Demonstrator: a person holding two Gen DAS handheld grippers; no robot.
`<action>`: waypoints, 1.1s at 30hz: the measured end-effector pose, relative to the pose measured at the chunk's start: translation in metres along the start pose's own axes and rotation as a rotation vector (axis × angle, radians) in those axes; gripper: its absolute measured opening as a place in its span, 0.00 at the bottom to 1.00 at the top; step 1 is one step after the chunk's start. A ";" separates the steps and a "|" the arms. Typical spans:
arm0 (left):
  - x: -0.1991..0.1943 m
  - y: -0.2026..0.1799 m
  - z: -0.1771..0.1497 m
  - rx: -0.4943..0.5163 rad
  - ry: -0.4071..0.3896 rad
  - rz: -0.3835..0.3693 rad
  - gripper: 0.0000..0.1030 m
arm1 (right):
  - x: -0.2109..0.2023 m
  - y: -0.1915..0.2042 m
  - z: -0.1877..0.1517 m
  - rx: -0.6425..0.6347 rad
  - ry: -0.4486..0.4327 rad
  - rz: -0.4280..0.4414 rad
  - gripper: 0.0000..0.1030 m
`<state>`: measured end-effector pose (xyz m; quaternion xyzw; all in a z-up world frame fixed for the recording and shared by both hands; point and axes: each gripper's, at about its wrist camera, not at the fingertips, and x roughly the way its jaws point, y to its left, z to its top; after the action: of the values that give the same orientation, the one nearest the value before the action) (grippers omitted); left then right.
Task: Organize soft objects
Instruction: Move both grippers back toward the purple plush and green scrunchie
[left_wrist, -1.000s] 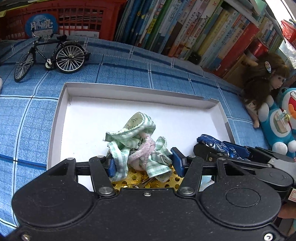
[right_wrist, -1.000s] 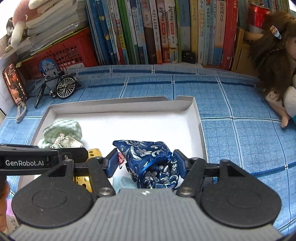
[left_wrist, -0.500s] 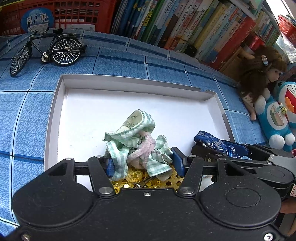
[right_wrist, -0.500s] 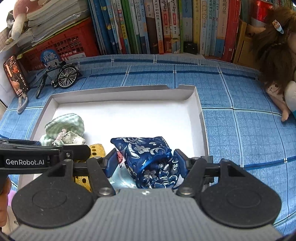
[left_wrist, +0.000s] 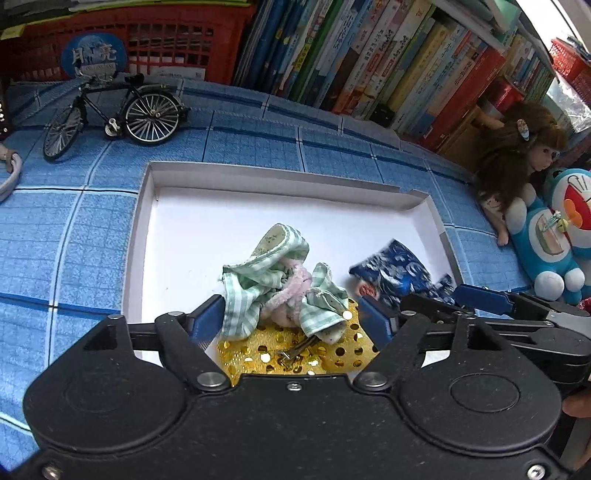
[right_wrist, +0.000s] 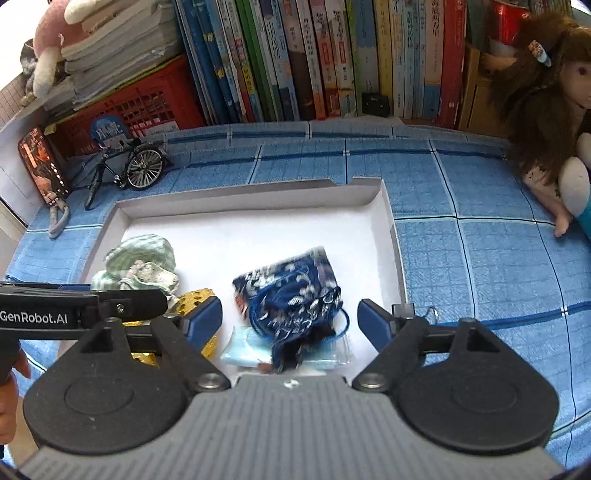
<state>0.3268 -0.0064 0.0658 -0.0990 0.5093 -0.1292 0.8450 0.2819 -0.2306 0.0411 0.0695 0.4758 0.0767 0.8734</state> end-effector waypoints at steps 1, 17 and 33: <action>-0.004 -0.001 -0.002 0.003 -0.012 0.004 0.77 | -0.003 0.000 -0.001 0.000 -0.004 0.005 0.86; -0.082 -0.019 -0.059 0.120 -0.155 -0.054 0.85 | -0.093 0.011 -0.042 -0.112 -0.196 0.070 0.96; -0.145 0.007 -0.122 0.142 -0.289 -0.072 0.89 | -0.153 -0.018 -0.098 -0.087 -0.361 0.123 0.99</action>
<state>0.1543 0.0418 0.1282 -0.0748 0.3681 -0.1797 0.9092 0.1191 -0.2737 0.1103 0.0733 0.3025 0.1365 0.9405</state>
